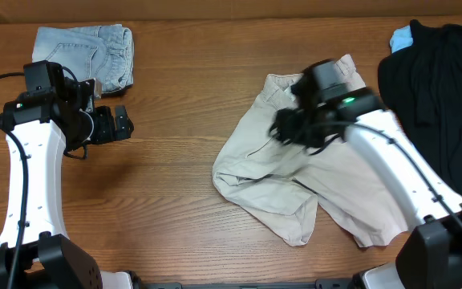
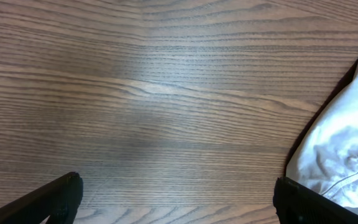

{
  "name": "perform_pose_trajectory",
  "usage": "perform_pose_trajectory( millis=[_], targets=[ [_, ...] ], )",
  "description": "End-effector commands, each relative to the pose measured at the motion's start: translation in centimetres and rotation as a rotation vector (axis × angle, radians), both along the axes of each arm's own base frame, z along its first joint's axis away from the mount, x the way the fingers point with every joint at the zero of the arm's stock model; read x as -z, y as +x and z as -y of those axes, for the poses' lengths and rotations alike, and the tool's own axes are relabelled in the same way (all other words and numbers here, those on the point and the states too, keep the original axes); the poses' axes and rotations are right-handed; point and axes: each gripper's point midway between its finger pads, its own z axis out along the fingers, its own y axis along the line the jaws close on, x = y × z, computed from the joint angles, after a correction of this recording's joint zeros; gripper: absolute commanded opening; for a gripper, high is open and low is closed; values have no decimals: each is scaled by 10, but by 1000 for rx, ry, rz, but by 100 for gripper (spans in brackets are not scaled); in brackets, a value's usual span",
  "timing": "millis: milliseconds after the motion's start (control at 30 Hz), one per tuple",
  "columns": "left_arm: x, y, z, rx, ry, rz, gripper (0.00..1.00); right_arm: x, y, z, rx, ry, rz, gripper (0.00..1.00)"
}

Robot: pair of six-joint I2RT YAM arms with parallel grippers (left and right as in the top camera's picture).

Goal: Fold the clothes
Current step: 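Drag the held beige shorts left onto the table center, release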

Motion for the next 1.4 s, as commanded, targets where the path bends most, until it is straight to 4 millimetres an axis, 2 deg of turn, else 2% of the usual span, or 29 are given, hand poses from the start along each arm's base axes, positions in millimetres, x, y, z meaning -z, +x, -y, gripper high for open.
perform_pose_trajectory(
  millis=[0,100,167,567,633,667,733,767,867,967,1033,1133,1267,1367],
  targets=[
    [-9,7,2,22,-10,43,100,3,16,47,123,-89,34,59],
    [-10,11,1,22,-5,59,100,20,17,72,178,-164,12,59],
    [-11,14,0,22,-2,70,100,32,18,81,197,-204,15,59],
    [-12,16,-3,16,17,77,100,89,38,82,246,-187,133,58],
    [-11,15,-6,10,34,73,99,95,42,80,245,-182,137,52],
    [-11,16,-7,9,36,74,100,96,44,80,245,-181,138,42],
    [-11,17,-7,9,37,79,100,99,46,80,245,-179,142,15],
    [-12,18,-7,9,39,84,100,98,49,79,246,-175,155,5],
    [-14,23,-9,7,44,106,100,85,59,69,231,-117,194,4],
    [-18,28,-13,-3,50,133,100,58,67,44,177,8,227,4],
    [-24,35,-20,-35,51,164,100,33,70,11,94,116,255,4],
    [-36,41,-31,-59,65,203,100,11,65,-32,-10,176,292,4],
    [-56,47,-55,-113,120,252,100,-17,39,-117,-217,284,390,4],
    [-66,50,-72,-151,155,279,100,-27,10,-170,-325,333,435,4]
  ],
)
